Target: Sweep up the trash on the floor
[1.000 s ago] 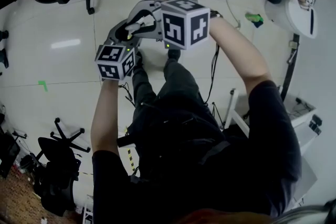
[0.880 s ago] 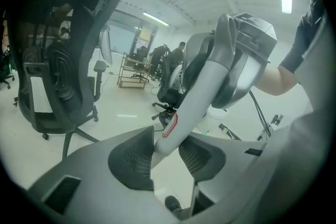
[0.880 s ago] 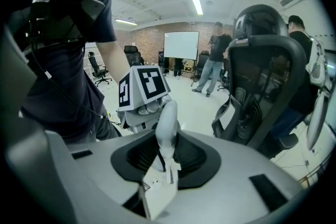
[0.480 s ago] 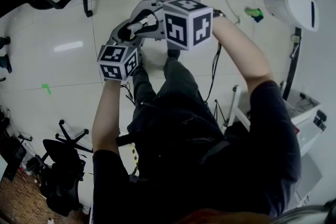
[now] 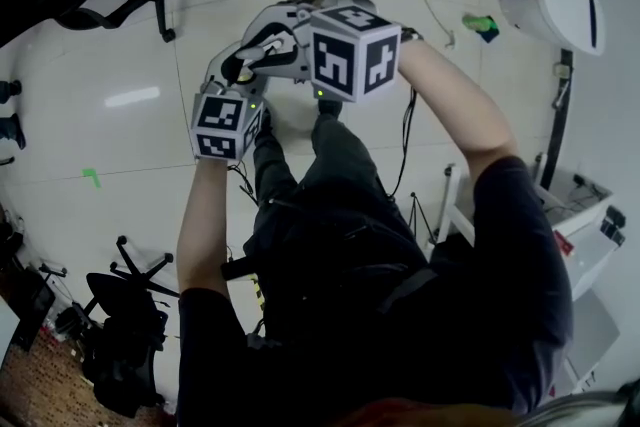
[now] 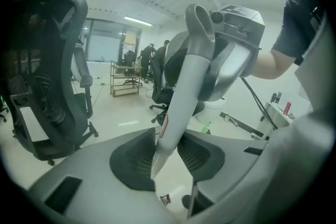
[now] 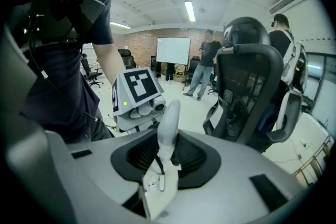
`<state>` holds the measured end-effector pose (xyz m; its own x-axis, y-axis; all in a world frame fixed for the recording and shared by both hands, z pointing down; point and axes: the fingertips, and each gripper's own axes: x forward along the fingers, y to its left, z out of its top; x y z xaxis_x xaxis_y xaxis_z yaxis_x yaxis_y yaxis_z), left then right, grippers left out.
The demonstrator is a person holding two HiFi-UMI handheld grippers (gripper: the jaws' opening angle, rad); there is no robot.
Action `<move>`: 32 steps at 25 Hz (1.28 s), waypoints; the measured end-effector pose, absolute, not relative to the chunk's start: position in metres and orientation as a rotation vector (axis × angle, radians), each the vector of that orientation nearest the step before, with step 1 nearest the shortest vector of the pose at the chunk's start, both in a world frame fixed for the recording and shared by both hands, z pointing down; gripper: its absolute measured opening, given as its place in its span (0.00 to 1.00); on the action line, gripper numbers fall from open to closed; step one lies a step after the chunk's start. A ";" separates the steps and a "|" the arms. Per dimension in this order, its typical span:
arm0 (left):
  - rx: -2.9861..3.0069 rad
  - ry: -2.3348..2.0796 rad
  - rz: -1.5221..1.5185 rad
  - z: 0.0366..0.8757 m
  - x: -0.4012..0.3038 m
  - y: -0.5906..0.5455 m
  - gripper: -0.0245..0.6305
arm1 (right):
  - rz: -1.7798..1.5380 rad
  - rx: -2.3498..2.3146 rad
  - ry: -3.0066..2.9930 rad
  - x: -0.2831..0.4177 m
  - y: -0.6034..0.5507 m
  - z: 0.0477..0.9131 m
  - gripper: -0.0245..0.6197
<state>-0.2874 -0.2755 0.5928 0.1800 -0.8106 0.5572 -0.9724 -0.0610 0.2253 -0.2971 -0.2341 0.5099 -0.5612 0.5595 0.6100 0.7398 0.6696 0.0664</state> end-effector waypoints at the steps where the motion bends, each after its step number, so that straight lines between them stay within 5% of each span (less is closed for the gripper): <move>1: 1.919 -1.672 0.398 0.592 -0.289 -0.276 0.23 | -0.422 -0.990 -2.343 -0.299 -0.234 0.509 0.22; 12: 1.997 -1.660 0.513 0.587 -0.324 -0.264 0.23 | -0.432 -0.854 -2.435 -0.336 -0.222 0.505 0.22; 32: 2.301 -1.672 0.548 0.455 -0.391 -0.238 0.23 | -0.254 -0.481 -2.679 -0.406 -0.216 0.362 0.22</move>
